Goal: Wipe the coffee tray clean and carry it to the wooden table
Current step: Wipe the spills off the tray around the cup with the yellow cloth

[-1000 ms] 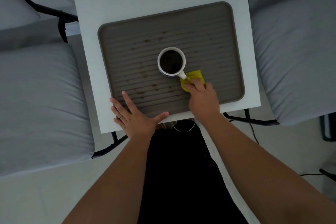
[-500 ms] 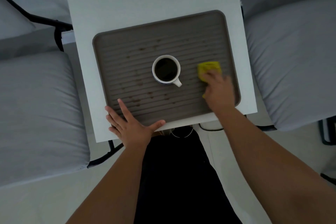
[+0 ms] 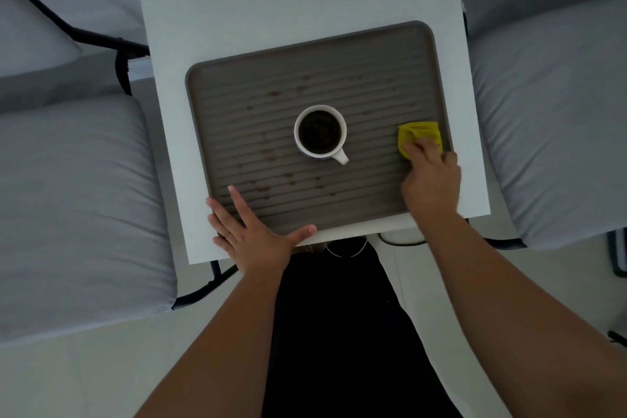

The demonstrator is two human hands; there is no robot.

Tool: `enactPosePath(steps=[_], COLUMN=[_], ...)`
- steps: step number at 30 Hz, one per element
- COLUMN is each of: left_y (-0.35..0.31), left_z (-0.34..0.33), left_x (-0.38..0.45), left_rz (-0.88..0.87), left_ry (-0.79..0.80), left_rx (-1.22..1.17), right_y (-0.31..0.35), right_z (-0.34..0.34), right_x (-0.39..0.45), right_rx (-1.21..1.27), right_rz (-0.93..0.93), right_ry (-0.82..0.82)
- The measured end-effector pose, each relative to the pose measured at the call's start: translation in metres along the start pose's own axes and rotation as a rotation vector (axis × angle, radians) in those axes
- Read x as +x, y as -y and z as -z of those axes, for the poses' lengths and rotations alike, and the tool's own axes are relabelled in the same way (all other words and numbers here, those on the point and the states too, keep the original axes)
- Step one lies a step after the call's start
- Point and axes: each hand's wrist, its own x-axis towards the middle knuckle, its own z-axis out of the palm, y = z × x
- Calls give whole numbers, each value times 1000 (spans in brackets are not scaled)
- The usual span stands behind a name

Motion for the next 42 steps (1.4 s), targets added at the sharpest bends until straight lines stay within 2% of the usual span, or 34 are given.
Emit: enactPosePath(steps=[3,5,8,10,12,15,18,21,23,26,29,32,35,36,39,40,42], left_y=[0,0,0,1,0,-3,-3,-1,0,-2,-3,-2,-1,-1,0,0,0], left_z=[-1,-1,0,1,0,1,1,0,0,1,0,0,0,-1,-2,-3,-3], left_x=[1,1,0,-1,-1,0,1,0,-1,-1,-1,0,0,0,1,1,2], left_rz=[0,2,9,5,8,13,9,6,7,8,3,2,-4,-4,0,-3,-9], left_ry=[-1,4,7,7,11,15,11,-3,-4,3,13,6,4,5,-3,-8,-8], left_rx=[14,19,12,5,0,18,14,7,15,8,13,17,17,22,34,38,33], right_y=[32,50,36,10,-10,8,48,50,29,1,19,47,32,20,0,9,41], right_z=[-5,-9,0,6,10,5,-8,-13,-7,0,-4,-13,-11,-9,-1,-1,-4], right_x=[-9,-18,-6,5,10,5,-17,-33,-24,-11,-19,-28,-8,2,30,32,25], right_rx=[5,-30,-134,-154,-123,-33,0,-75,-108,-94,-35,-5,20,36,149,170,156], right_rz=[28,181,348,316,187,57,213,355,362,252,166,307,412,362,-17,-73,19], right_ry=[66,111,131,91,47,20,86,122,56,18,15,90,71,34,-50,-48,16])
